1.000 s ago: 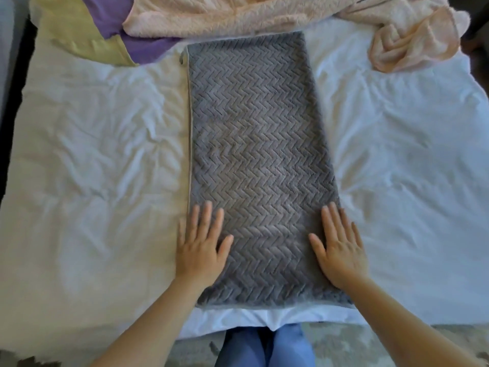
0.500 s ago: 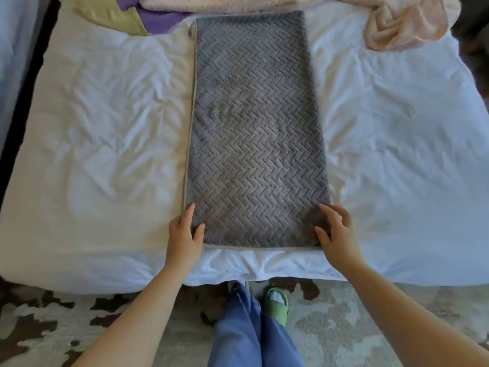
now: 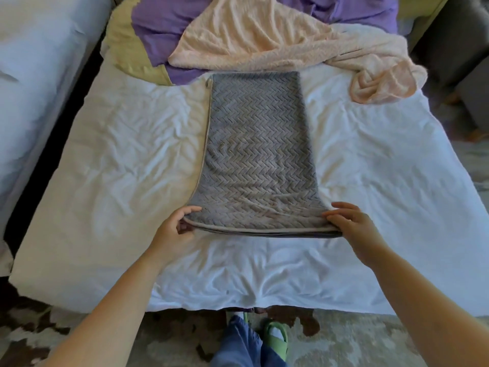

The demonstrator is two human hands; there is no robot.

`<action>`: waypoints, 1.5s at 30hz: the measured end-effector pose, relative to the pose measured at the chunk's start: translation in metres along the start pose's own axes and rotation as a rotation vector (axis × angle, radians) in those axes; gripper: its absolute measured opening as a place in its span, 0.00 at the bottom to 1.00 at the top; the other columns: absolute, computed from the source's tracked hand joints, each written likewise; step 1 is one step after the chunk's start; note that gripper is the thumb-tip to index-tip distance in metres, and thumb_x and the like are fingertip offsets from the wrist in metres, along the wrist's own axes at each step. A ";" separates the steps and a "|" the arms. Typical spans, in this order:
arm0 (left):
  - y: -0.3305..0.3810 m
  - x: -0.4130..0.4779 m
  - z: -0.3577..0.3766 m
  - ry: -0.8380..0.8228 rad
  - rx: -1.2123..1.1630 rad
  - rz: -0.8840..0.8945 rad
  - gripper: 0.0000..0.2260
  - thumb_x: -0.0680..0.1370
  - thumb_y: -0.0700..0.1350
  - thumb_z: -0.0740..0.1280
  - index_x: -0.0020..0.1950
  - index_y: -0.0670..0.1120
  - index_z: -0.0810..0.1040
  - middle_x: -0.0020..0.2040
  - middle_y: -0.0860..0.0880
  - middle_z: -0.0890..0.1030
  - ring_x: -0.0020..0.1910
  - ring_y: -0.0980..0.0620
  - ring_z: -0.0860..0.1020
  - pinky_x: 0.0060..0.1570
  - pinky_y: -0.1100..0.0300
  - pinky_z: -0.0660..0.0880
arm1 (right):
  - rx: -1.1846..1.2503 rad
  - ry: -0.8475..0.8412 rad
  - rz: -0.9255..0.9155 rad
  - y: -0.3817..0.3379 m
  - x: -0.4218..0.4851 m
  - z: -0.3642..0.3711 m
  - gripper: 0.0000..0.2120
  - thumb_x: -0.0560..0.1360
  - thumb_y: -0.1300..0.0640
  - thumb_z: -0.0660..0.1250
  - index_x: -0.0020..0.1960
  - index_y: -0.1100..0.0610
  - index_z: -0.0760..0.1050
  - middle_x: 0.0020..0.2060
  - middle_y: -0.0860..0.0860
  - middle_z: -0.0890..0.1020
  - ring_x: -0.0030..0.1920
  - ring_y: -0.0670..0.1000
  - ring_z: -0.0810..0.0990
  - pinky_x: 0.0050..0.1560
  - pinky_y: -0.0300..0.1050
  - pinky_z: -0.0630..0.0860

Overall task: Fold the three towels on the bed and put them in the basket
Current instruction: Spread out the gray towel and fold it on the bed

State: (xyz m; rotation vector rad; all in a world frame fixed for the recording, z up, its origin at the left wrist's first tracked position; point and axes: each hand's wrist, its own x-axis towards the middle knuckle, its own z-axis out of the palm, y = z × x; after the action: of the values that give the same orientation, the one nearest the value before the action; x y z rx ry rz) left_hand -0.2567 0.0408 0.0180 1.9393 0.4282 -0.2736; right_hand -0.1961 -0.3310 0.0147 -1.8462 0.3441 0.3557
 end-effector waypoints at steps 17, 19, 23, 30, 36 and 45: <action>0.044 0.222 -0.015 0.051 0.116 -0.058 0.10 0.79 0.58 0.61 0.55 0.54 0.72 0.50 0.56 0.75 0.51 0.54 0.73 0.44 0.58 0.69 | -0.077 0.173 0.143 -0.066 0.169 0.030 0.08 0.79 0.49 0.61 0.50 0.51 0.76 0.44 0.49 0.79 0.44 0.49 0.76 0.45 0.46 0.71; 0.044 0.246 -0.010 0.078 0.072 -0.046 0.10 0.79 0.58 0.59 0.54 0.54 0.72 0.48 0.59 0.75 0.50 0.55 0.74 0.45 0.58 0.71 | -0.119 0.230 0.119 -0.068 0.196 0.041 0.10 0.80 0.49 0.57 0.53 0.52 0.74 0.47 0.51 0.78 0.46 0.51 0.75 0.47 0.48 0.69; 0.042 0.286 0.004 0.225 0.198 -0.020 0.12 0.80 0.59 0.56 0.51 0.51 0.69 0.41 0.58 0.74 0.43 0.49 0.74 0.44 0.52 0.71 | -0.333 0.294 0.054 -0.066 0.243 0.058 0.13 0.82 0.48 0.52 0.55 0.55 0.70 0.44 0.51 0.74 0.43 0.53 0.71 0.45 0.46 0.66; 0.015 0.323 0.027 0.306 0.618 -0.078 0.14 0.80 0.62 0.47 0.49 0.54 0.65 0.35 0.50 0.72 0.36 0.43 0.72 0.32 0.55 0.66 | -0.639 0.249 0.143 -0.038 0.293 0.070 0.17 0.82 0.47 0.48 0.52 0.59 0.68 0.39 0.54 0.71 0.37 0.54 0.69 0.38 0.47 0.64; 0.022 0.339 0.034 0.458 0.686 0.063 0.15 0.80 0.61 0.49 0.49 0.52 0.67 0.37 0.46 0.80 0.37 0.37 0.79 0.31 0.55 0.67 | -0.737 0.310 0.095 -0.037 0.307 0.064 0.19 0.81 0.43 0.45 0.51 0.56 0.67 0.39 0.55 0.74 0.40 0.59 0.74 0.41 0.51 0.71; 0.029 0.347 0.039 0.609 0.605 0.200 0.14 0.81 0.55 0.56 0.54 0.45 0.73 0.36 0.42 0.81 0.34 0.35 0.78 0.31 0.52 0.70 | -0.722 0.423 0.039 -0.036 0.314 0.063 0.15 0.81 0.43 0.44 0.45 0.52 0.61 0.31 0.50 0.71 0.34 0.58 0.71 0.36 0.49 0.66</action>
State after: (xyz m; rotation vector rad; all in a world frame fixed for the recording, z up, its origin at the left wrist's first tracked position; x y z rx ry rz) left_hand 0.0707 0.0537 -0.1053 2.6361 0.5825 0.3784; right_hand 0.1005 -0.2779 -0.1008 -2.6343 0.5942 0.1089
